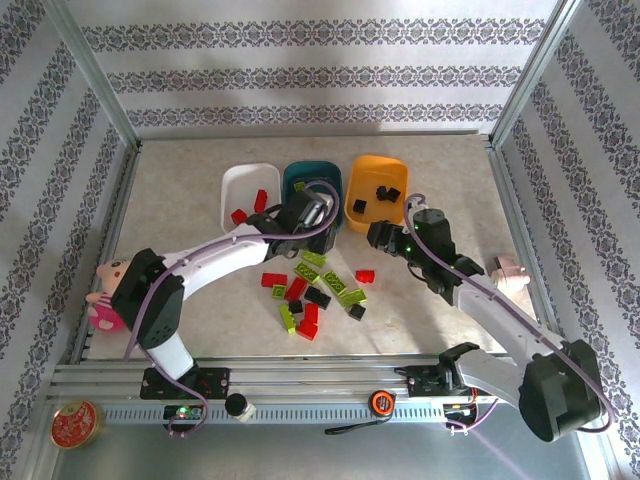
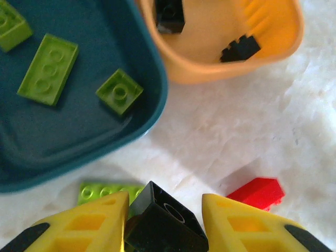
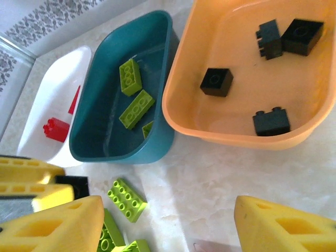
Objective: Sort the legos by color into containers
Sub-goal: Pick up the lego from the center of the table, then place the lego in the container.
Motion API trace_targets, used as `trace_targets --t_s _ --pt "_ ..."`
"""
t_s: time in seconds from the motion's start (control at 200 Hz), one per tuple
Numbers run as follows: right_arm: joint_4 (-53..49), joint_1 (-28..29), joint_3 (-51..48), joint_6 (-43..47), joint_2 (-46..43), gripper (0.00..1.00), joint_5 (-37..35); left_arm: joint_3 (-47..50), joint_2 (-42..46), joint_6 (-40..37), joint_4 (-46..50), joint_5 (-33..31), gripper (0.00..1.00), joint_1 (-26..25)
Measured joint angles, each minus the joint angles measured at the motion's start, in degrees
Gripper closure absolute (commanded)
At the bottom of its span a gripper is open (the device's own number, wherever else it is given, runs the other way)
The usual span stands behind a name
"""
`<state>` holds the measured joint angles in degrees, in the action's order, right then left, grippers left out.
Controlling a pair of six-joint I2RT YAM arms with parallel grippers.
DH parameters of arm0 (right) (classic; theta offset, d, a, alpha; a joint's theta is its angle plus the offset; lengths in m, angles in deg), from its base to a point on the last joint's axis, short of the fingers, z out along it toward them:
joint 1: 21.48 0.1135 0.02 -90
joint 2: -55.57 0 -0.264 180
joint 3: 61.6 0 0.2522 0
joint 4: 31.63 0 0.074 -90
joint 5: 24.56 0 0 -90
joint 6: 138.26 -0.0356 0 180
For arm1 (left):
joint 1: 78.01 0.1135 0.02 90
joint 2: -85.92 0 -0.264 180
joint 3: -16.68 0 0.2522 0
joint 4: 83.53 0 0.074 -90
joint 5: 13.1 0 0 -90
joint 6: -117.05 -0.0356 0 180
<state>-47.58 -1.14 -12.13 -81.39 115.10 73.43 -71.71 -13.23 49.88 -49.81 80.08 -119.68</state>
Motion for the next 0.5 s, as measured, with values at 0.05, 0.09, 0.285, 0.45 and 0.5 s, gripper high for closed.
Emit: trace_targets --t_s 0.05,0.09,0.285,0.45,0.5 --pt "-0.46 -0.28 0.00 0.02 -1.36 0.33 -0.39 -3.30 -2.75 -0.15 0.20 0.28 0.64 0.00" --pt "-0.81 -0.37 0.00 0.02 -2.36 0.33 -0.74 -6.03 -5.16 -0.20 0.22 0.50 0.64 0.00" --pt "-3.43 -0.76 -0.15 0.17 -6.23 0.33 -2.03 -23.19 -19.08 -0.44 0.57 1.33 0.63 0.00" --pt "-5.62 -1.51 -1.44 0.50 -9.03 0.28 -2.62 -38.10 -29.99 -0.94 2.34 1.36 0.45 0.04" --pt "-6.47 -1.86 -1.88 0.55 -9.75 0.27 -2.67 -41.62 -32.48 -0.98 3.26 1.42 0.38 0.09"
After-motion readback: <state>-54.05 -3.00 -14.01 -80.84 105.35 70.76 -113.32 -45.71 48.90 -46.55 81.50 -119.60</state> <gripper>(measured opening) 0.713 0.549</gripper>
